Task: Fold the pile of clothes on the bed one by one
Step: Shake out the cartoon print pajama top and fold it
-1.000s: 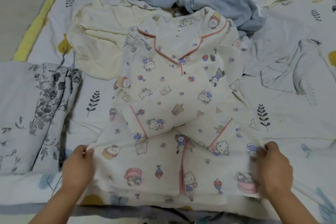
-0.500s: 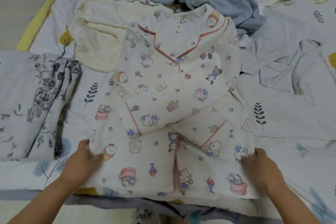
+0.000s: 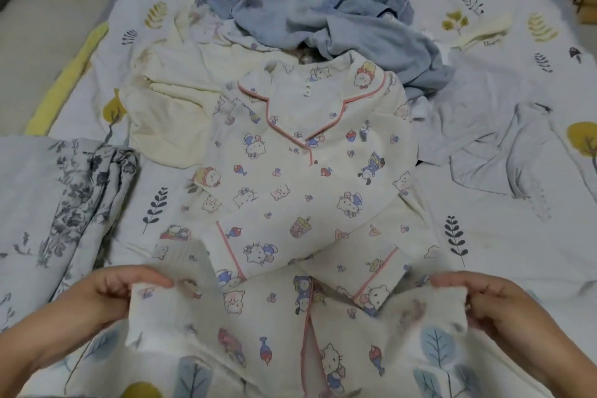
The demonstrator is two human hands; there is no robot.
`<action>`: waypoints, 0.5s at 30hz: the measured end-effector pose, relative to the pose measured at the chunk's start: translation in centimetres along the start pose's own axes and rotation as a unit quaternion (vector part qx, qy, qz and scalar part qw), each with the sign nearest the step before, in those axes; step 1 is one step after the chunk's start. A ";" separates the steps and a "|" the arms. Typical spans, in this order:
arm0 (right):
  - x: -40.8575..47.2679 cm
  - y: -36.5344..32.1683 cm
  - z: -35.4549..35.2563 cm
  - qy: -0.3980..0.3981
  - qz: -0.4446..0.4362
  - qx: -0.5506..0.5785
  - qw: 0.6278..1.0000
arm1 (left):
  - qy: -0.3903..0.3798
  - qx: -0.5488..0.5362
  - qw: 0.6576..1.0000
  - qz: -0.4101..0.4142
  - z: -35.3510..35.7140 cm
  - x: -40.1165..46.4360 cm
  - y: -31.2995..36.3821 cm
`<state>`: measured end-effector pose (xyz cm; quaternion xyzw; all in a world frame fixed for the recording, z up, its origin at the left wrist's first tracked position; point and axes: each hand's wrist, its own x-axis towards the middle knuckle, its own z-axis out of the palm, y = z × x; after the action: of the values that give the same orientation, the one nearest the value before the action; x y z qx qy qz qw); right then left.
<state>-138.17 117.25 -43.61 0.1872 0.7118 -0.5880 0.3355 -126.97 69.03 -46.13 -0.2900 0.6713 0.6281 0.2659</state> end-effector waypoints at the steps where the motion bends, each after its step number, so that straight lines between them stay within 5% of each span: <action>1: 0.3 -0.9 0.2 -0.011 -0.027 -0.018 0.999 | 0.006 0.014 1.000 0.026 0.0 0.5 1.1; 5: 2.4 -4.1 0.7 0.039 -0.157 -0.130 0.978 | 0.129 0.081 0.978 0.140 -0.1 3.3 5.3; 8: 4.9 -6.7 1.0 0.096 -0.225 -0.157 0.957 | 0.142 0.059 0.968 0.199 -0.1 5.2 9.2; 15: 13.5 -14.1 0.6 0.266 -0.269 0.061 0.924 | 0.230 -0.115 0.937 0.234 -2.5 14.1 18.5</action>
<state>-156.87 111.61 -43.05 0.1586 0.7609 -0.6273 -0.0491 -150.05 66.51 -43.41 -0.2898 0.6863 0.6615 -0.0859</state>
